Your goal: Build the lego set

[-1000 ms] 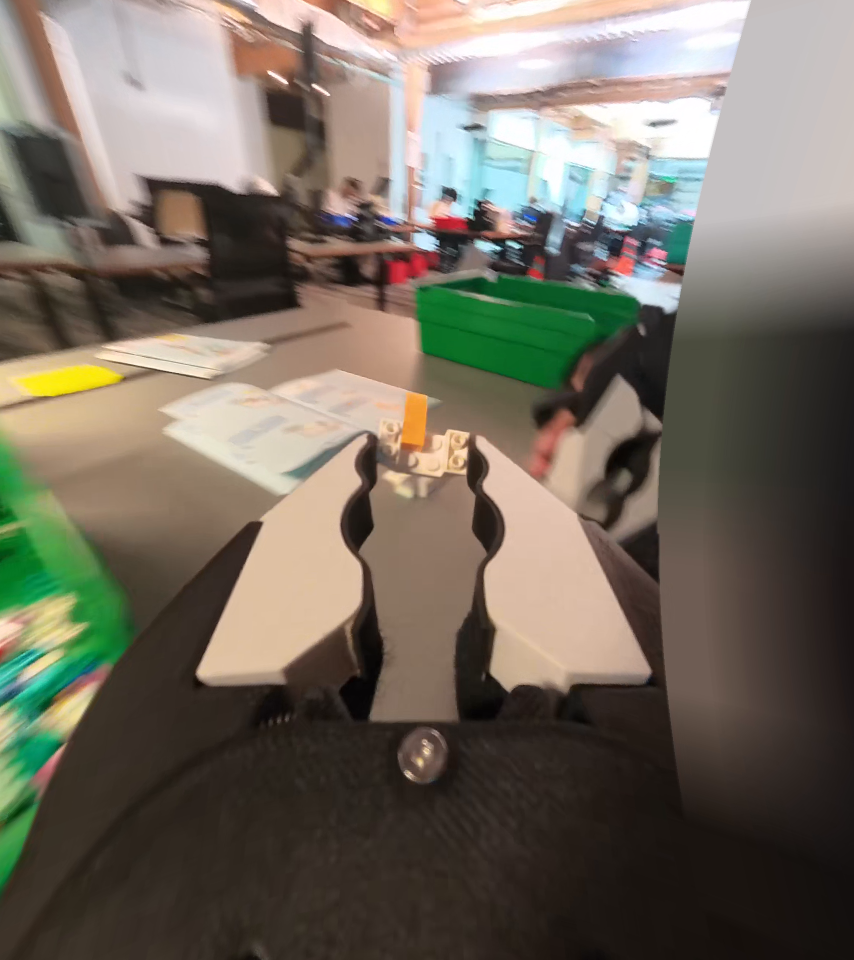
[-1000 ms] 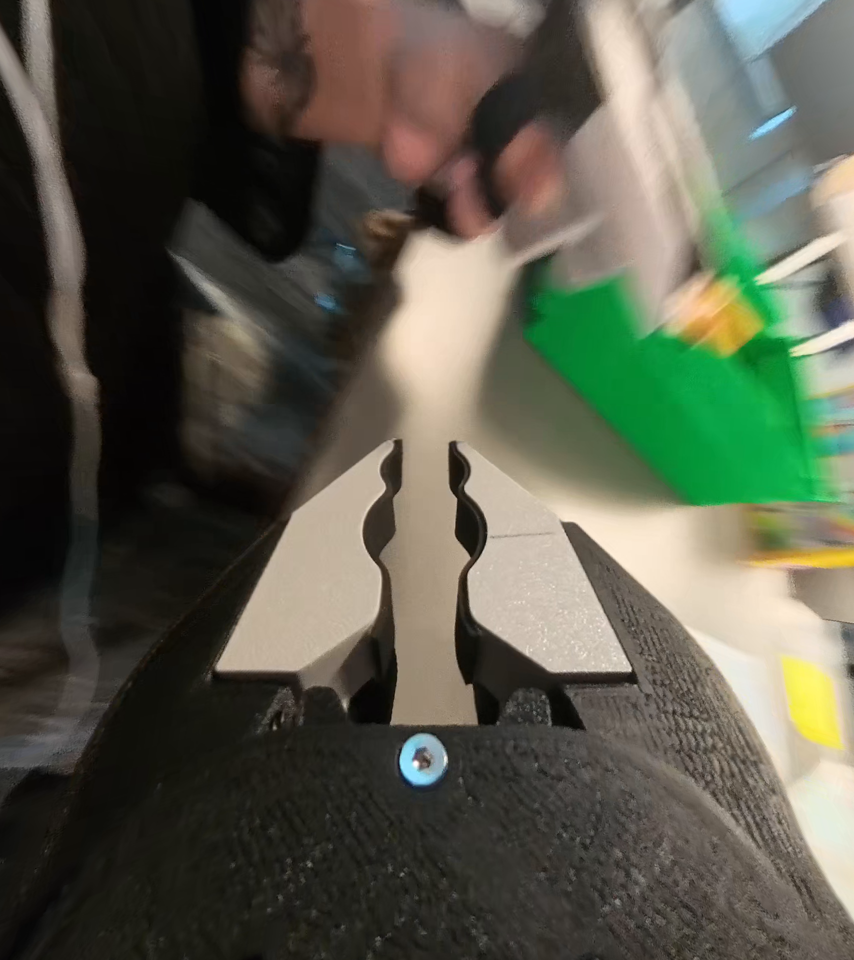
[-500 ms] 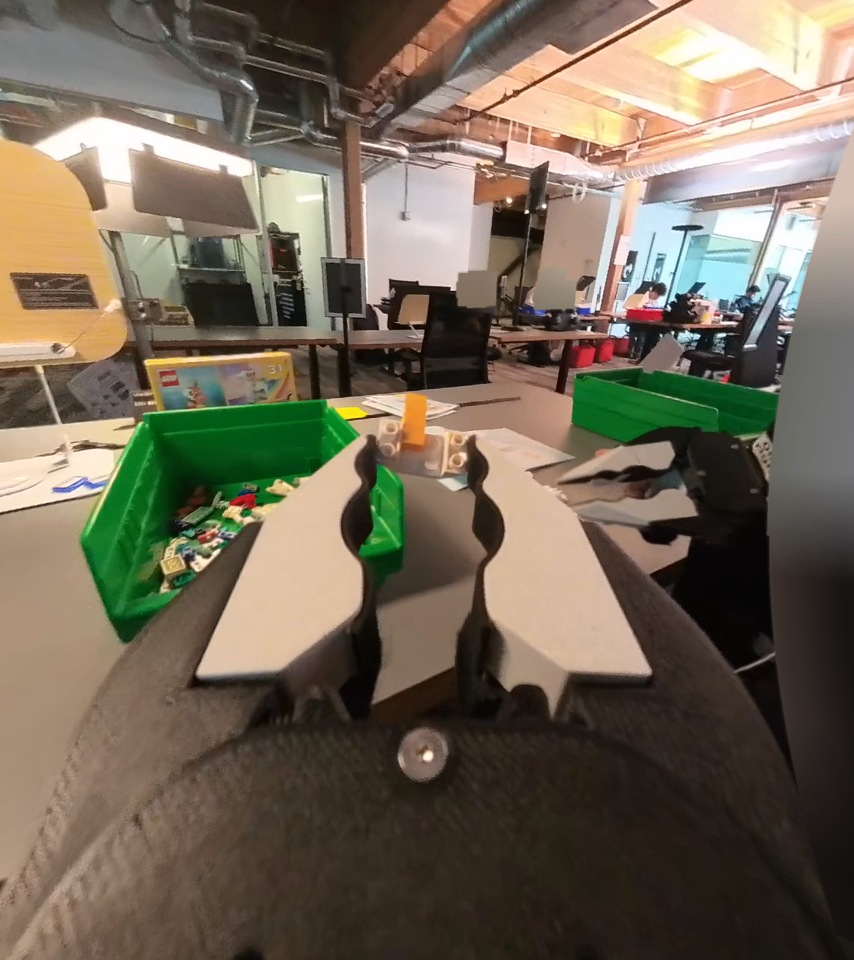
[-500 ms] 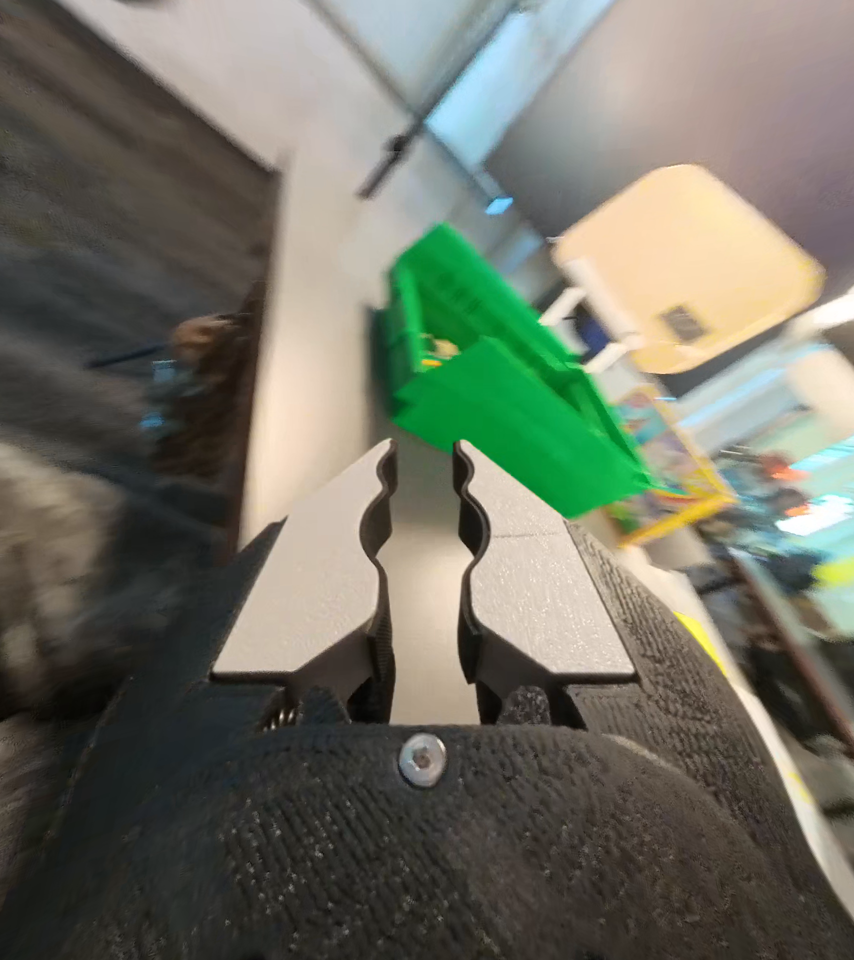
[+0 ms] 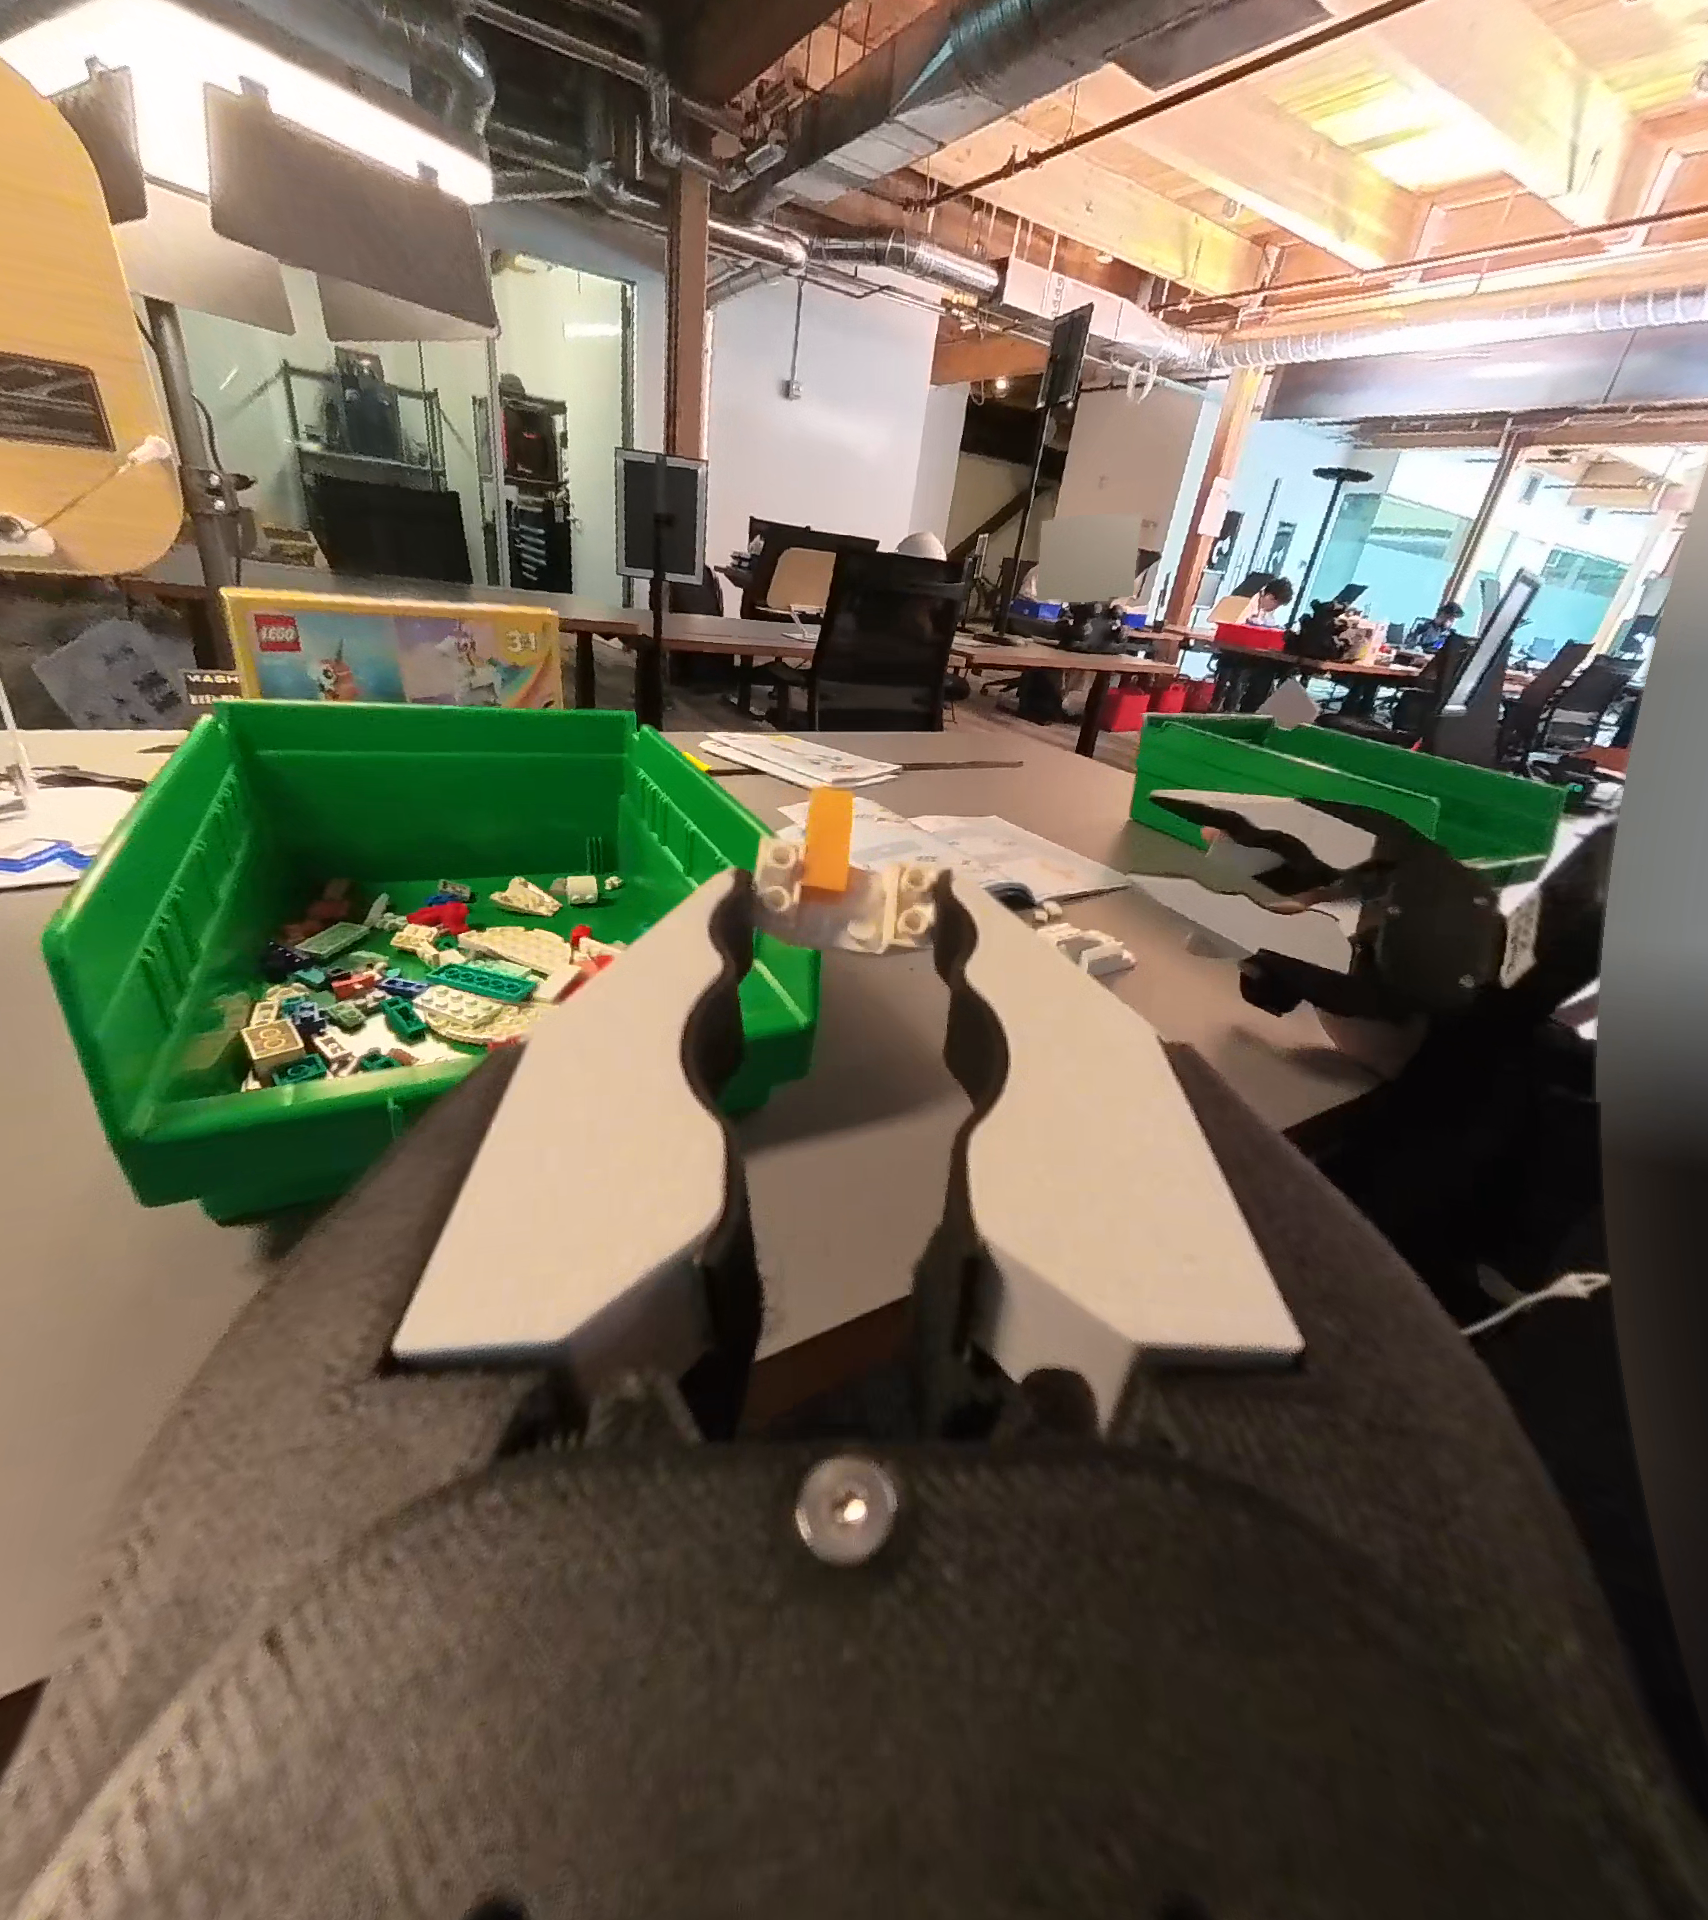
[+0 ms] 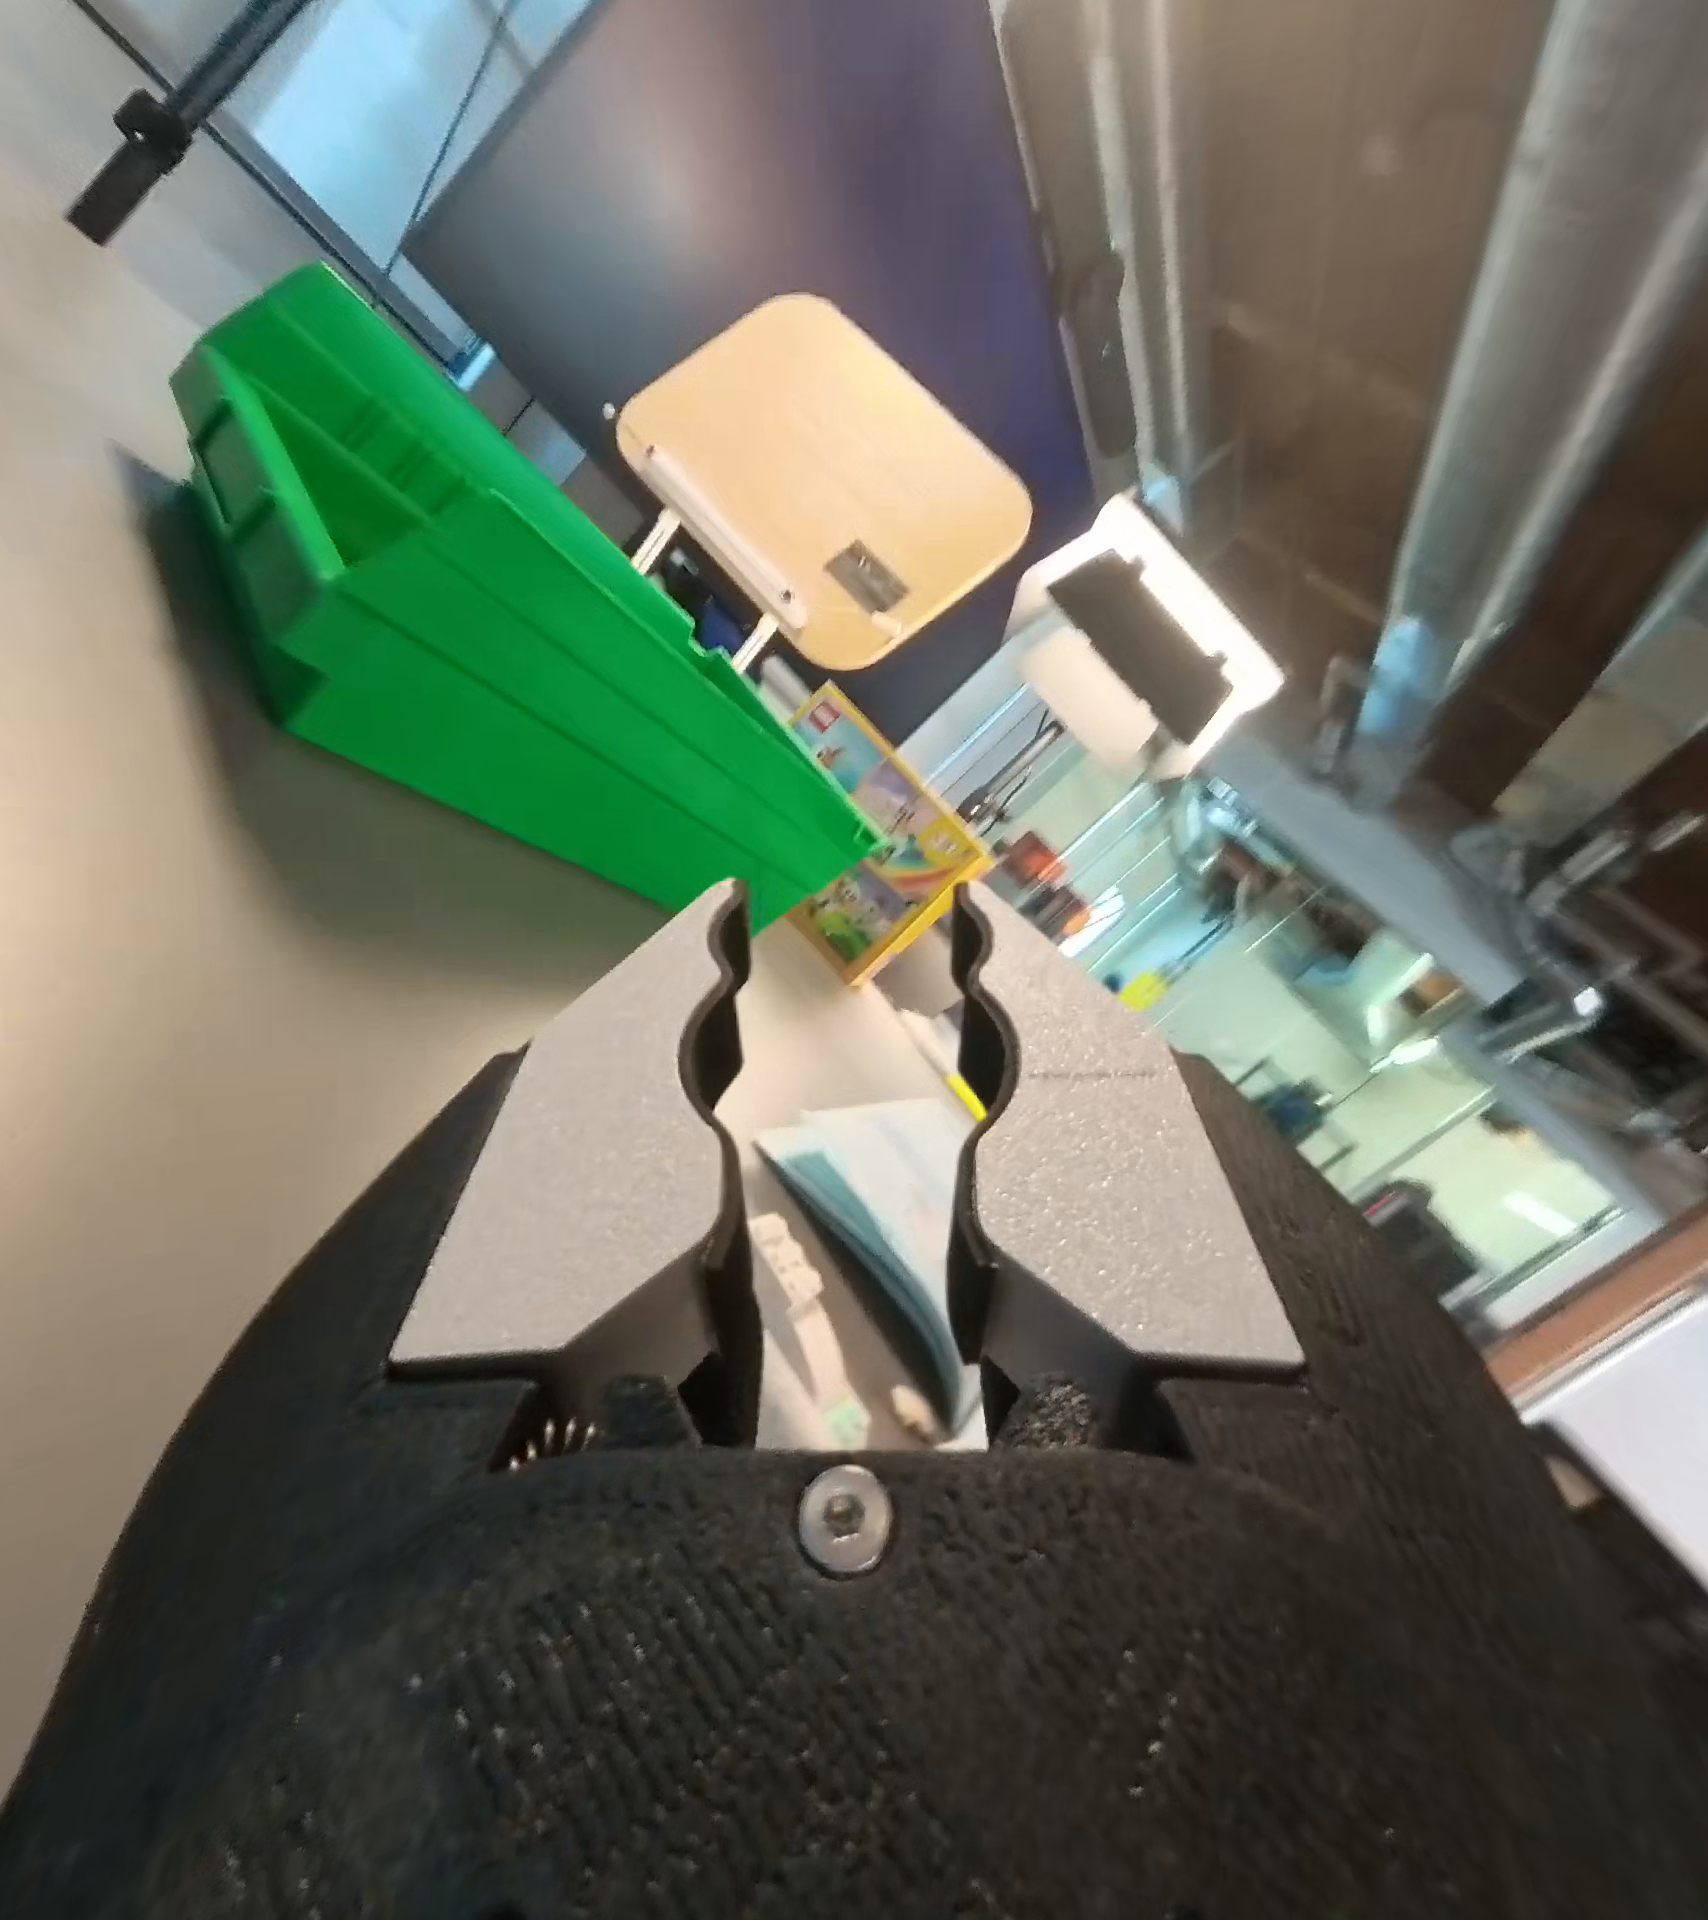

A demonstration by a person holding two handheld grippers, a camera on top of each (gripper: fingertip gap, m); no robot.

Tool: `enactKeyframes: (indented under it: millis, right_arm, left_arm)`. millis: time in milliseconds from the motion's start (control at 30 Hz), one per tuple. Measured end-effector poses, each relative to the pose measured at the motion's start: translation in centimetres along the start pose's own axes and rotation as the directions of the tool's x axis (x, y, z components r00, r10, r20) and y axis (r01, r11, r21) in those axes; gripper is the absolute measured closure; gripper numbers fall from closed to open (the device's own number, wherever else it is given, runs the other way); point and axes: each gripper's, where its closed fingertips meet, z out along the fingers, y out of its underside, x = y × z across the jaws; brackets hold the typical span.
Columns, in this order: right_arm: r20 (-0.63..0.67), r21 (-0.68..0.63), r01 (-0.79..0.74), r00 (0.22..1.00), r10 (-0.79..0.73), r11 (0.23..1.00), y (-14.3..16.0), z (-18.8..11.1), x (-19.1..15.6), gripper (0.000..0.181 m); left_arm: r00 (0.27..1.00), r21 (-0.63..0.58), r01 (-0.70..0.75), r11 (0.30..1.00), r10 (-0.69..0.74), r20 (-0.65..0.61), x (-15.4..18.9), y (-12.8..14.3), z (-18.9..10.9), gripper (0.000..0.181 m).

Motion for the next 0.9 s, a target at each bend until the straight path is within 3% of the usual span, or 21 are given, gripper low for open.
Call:
enactKeyframes:
  millis: [433,900]
  right_arm:
    - [-0.004,-0.04,-0.161,0.987,0.161,0.986,1.6,0.1,1.0,0.141]
    - [0.0,-0.001,-0.262,0.965,0.262,0.965,1.4,-0.7,1.8,0.142]
  left_arm:
    - [0.995,-0.023,0.076,0.997,-0.078,-0.059,1.3,0.9,-0.6,0.148]
    - [1.0,-0.068,-0.018,0.998,0.019,0.005,5.3,3.1,-2.8,0.147]
